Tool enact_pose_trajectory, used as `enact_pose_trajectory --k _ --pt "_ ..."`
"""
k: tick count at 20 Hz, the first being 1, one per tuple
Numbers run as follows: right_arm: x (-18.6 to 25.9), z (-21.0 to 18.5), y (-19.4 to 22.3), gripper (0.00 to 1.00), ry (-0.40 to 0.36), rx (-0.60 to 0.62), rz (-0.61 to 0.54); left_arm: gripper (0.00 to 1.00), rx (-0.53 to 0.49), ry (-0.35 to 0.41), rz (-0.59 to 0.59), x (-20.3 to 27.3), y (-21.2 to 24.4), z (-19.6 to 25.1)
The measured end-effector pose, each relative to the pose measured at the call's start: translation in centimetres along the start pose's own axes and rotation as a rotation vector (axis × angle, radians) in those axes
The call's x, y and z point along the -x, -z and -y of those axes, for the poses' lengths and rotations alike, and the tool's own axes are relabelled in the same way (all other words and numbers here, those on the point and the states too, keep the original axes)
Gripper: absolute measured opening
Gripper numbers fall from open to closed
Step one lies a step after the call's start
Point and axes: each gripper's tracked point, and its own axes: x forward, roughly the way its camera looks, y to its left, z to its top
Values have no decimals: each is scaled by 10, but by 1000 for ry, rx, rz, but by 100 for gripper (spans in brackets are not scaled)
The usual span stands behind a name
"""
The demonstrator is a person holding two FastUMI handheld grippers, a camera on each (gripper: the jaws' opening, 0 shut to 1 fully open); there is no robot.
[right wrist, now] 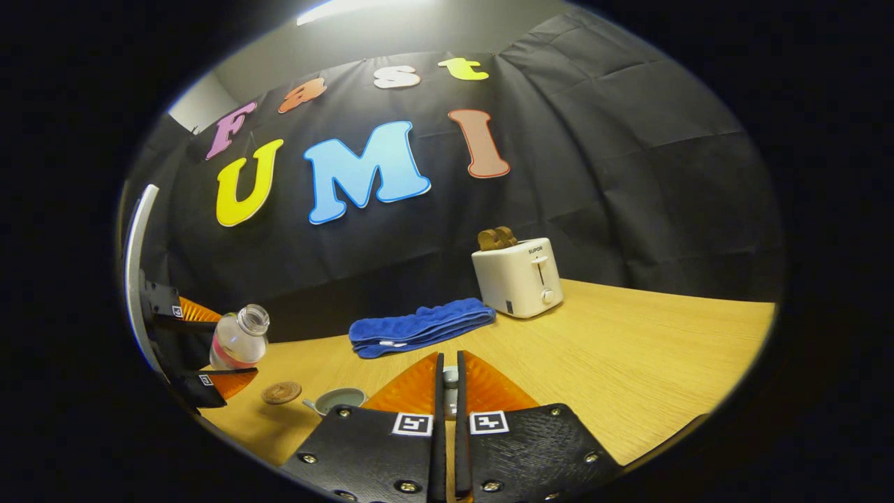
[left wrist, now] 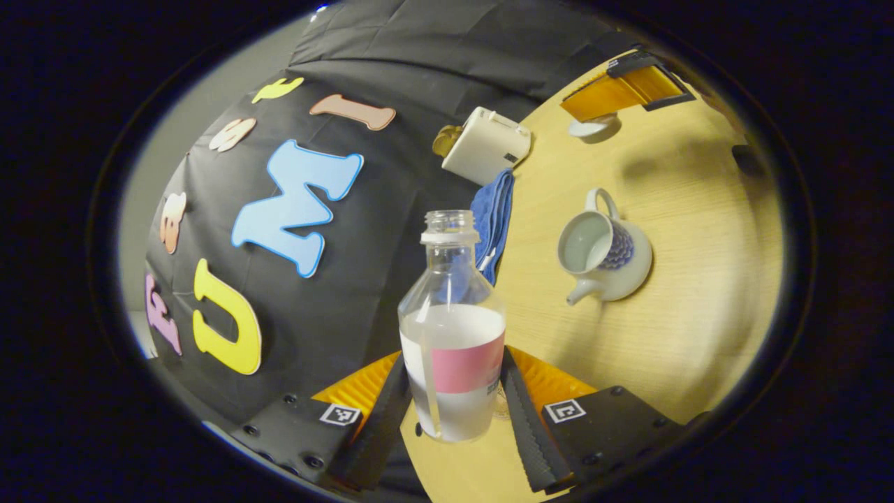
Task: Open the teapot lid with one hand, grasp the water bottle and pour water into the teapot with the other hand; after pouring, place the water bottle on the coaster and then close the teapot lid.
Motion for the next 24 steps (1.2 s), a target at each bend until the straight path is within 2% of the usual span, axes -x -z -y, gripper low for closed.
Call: enact_pose_trajectory --k 5,10,16,24 --pt "1 22 -6 5 76 -14 24 87 -59 15 17 1 -7 -1" --pt "2 39 -9 5 134 -35 36 87 -162 49 21 -6 -10 5" --pt "4 42 -11 5 144 -50 46 87 -301 93 10 -13 -8 15" --pt "3 36 -6 5 117 -63 27 87 -418 132 -36 -22 -2 24"
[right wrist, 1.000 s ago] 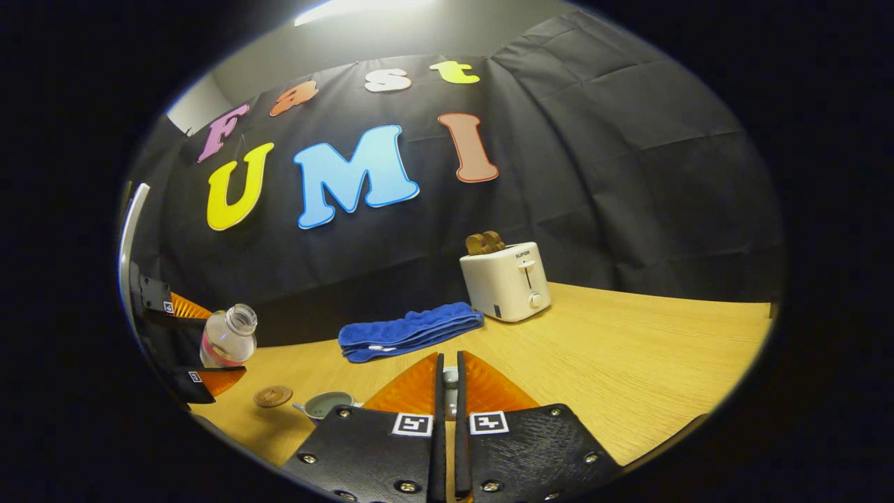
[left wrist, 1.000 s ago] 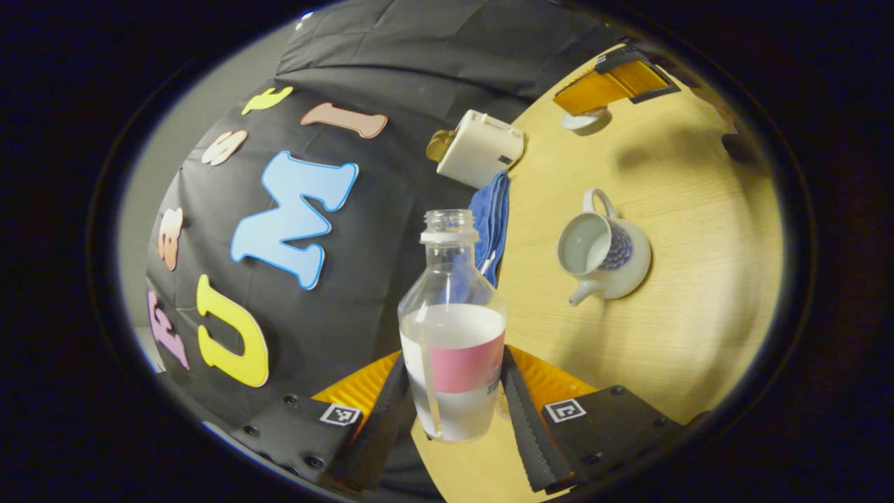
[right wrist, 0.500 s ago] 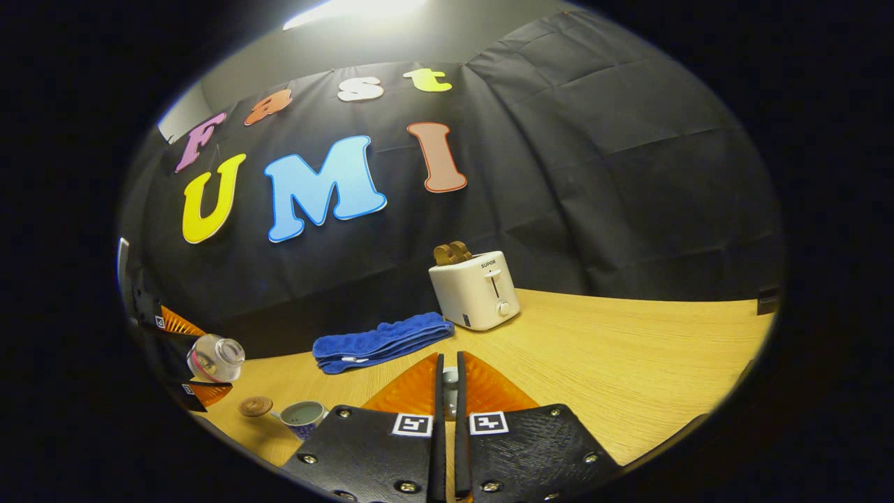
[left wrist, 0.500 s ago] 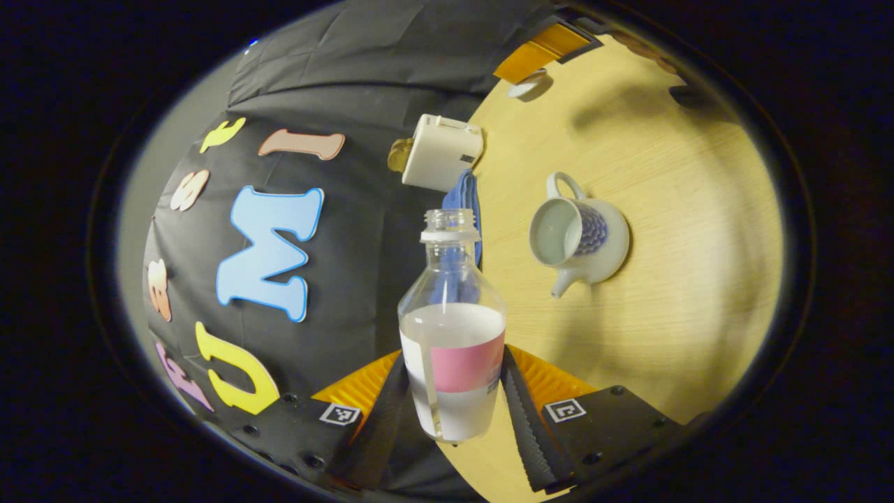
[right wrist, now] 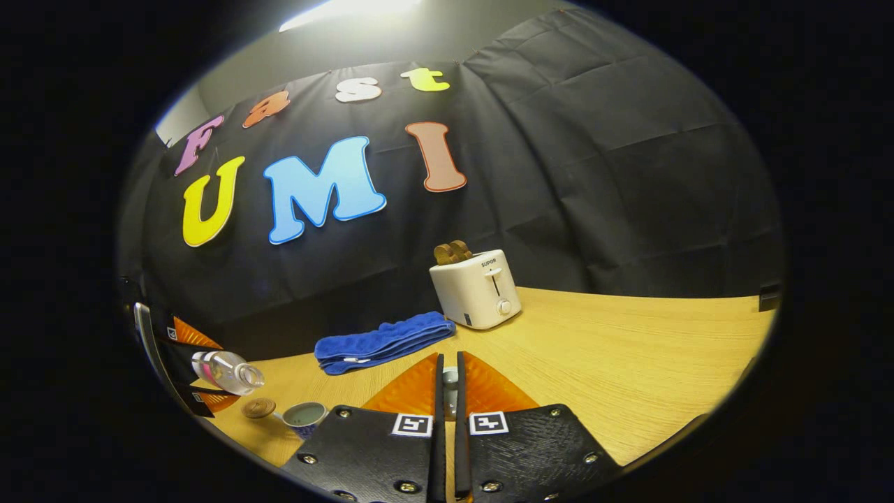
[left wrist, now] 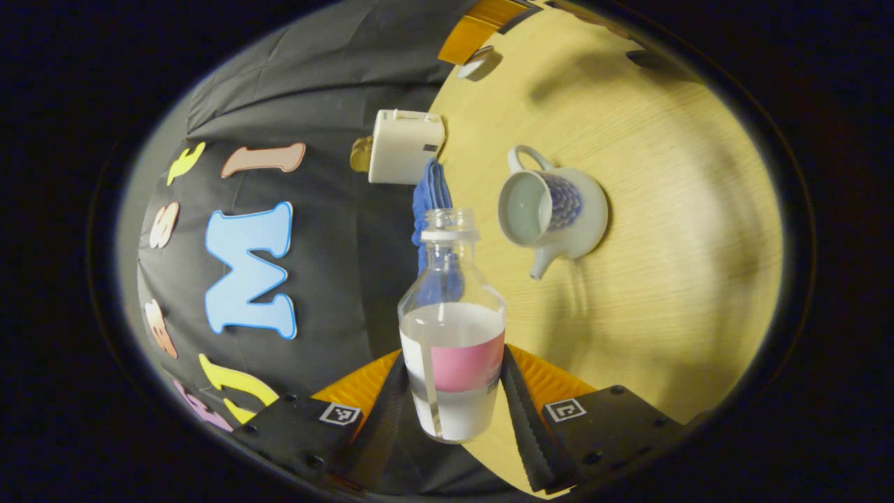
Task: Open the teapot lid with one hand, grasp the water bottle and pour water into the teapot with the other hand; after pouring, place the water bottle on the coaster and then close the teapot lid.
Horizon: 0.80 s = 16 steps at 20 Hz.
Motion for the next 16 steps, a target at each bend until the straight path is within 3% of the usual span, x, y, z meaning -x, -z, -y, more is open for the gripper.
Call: enact_pose_trajectory --k 16 --pt "1 -8 -1 5 -36 5 1 87 -217 25 -63 -2 4 0"
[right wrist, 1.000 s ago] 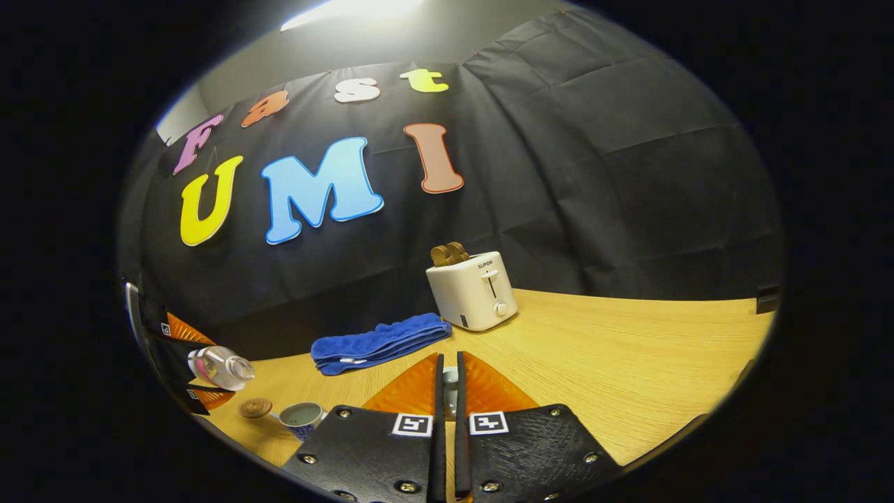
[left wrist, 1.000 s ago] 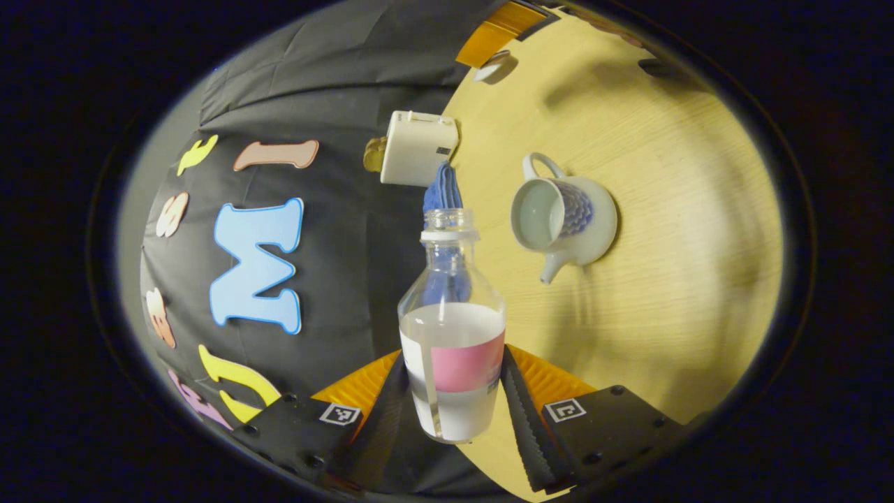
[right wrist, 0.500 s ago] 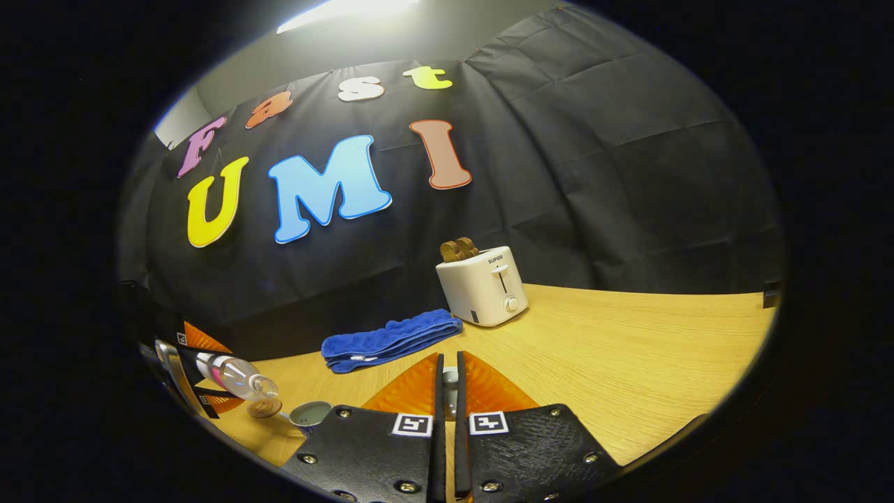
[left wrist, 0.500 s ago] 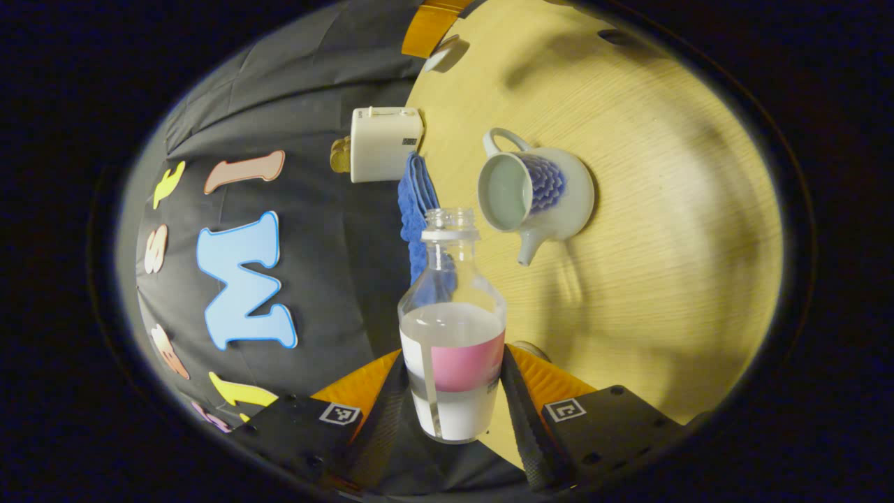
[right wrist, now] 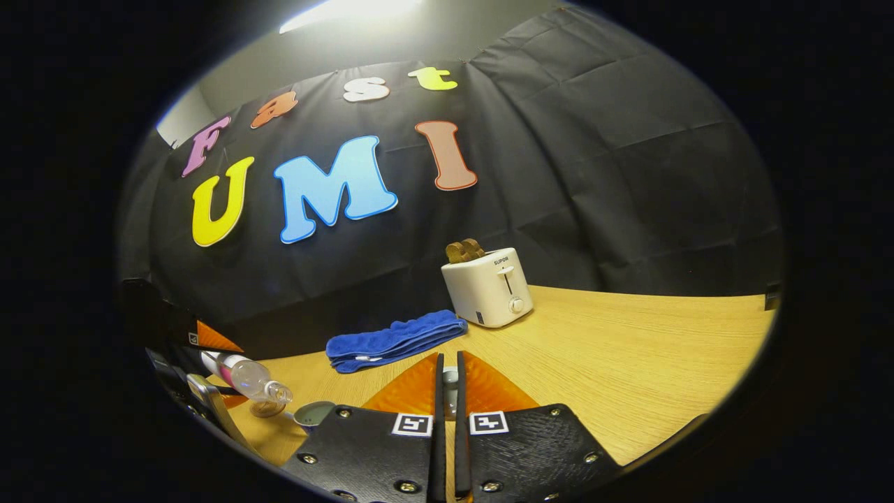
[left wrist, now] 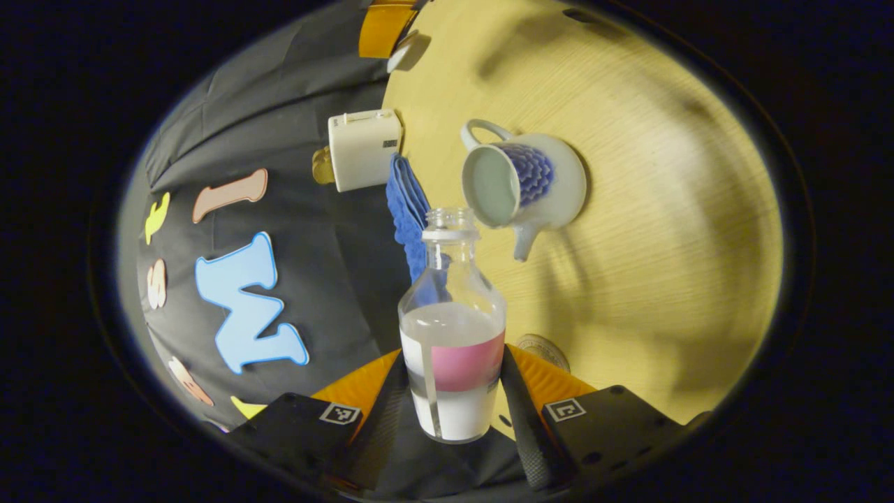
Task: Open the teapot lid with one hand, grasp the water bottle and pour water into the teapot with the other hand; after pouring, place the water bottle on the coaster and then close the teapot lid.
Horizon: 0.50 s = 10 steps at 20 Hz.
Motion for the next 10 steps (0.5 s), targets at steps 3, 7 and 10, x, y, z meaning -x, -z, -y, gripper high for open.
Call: enact_pose_trajectory --k 3,7,10 --pt "0 0 -1 5 -1 4 5 87 -16 15 1 0 -1 1" --pt "1 -9 2 5 -29 9 -8 87 -69 22 -4 -3 -4 1" --pt "0 -11 4 5 -37 9 -13 87 -101 9 -11 -2 -3 -3"
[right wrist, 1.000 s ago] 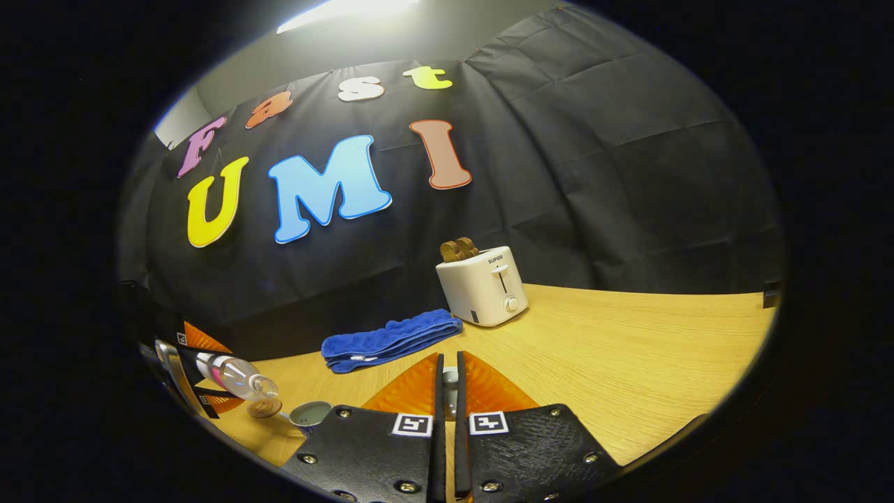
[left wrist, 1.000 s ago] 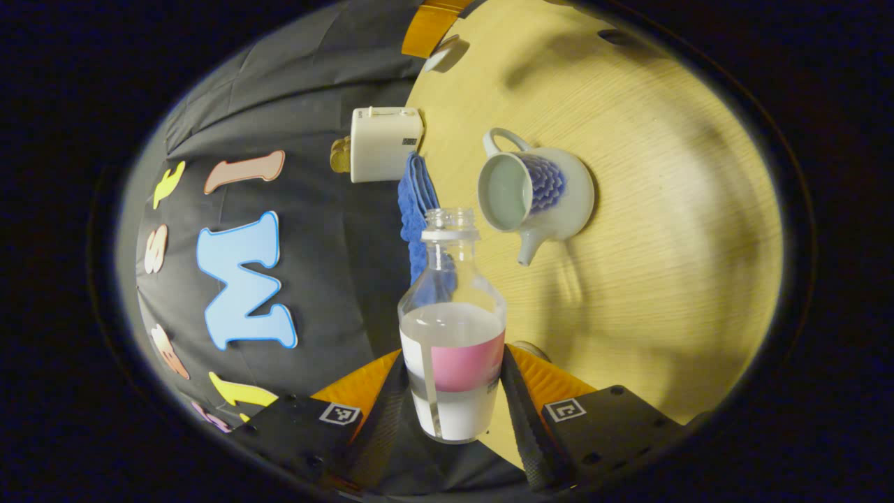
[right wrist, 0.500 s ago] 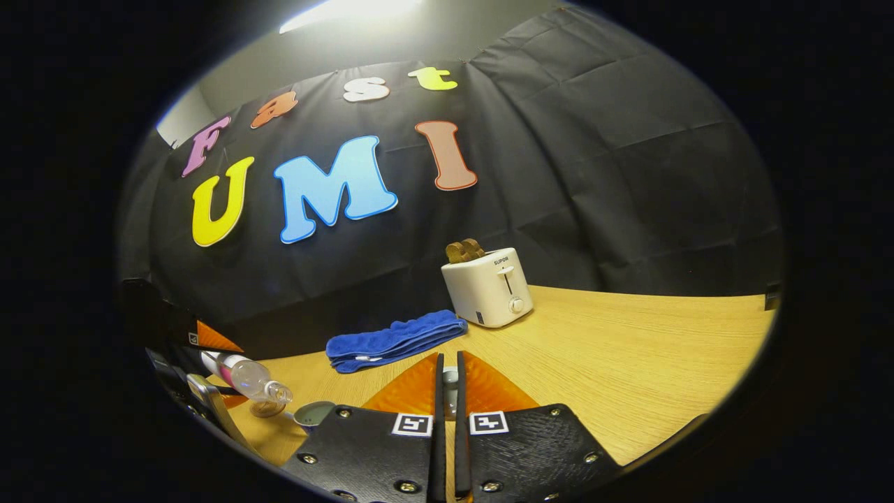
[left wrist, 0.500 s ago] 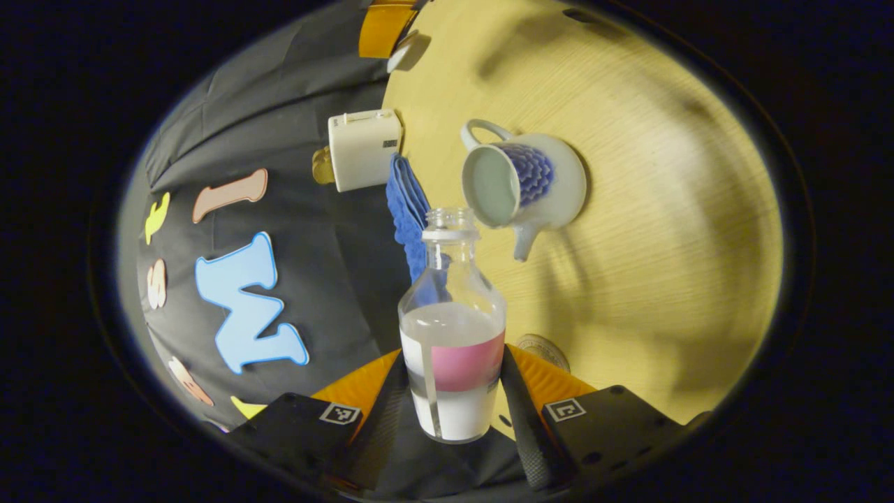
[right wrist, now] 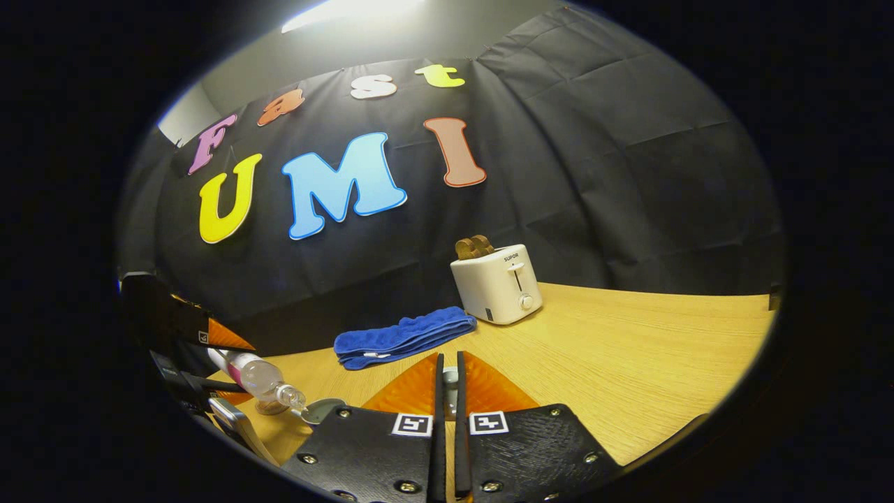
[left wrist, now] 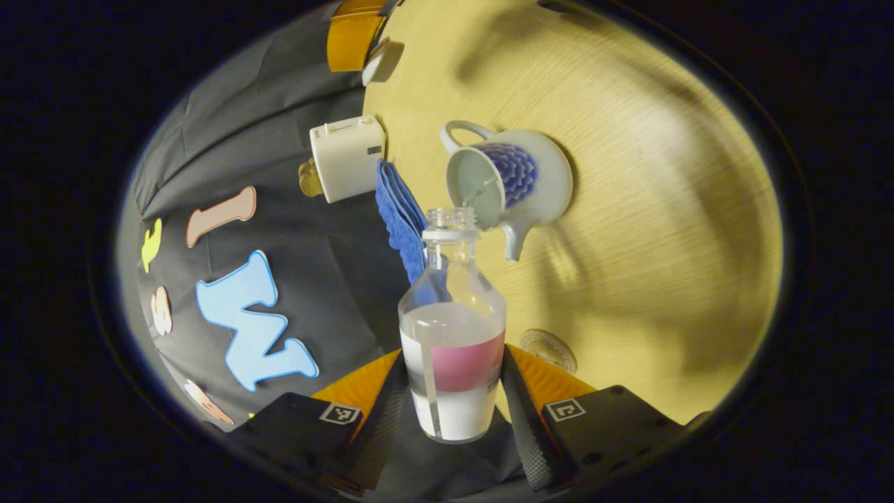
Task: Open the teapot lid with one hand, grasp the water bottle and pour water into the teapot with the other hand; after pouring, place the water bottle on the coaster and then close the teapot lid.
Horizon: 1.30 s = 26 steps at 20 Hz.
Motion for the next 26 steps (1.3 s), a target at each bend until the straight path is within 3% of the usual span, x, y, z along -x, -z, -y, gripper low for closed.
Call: enact_pose_trajectory --k 26 --pt "1 -9 -1 5 -37 13 -3 86 -166 -30 -58 -4 -1 -23"
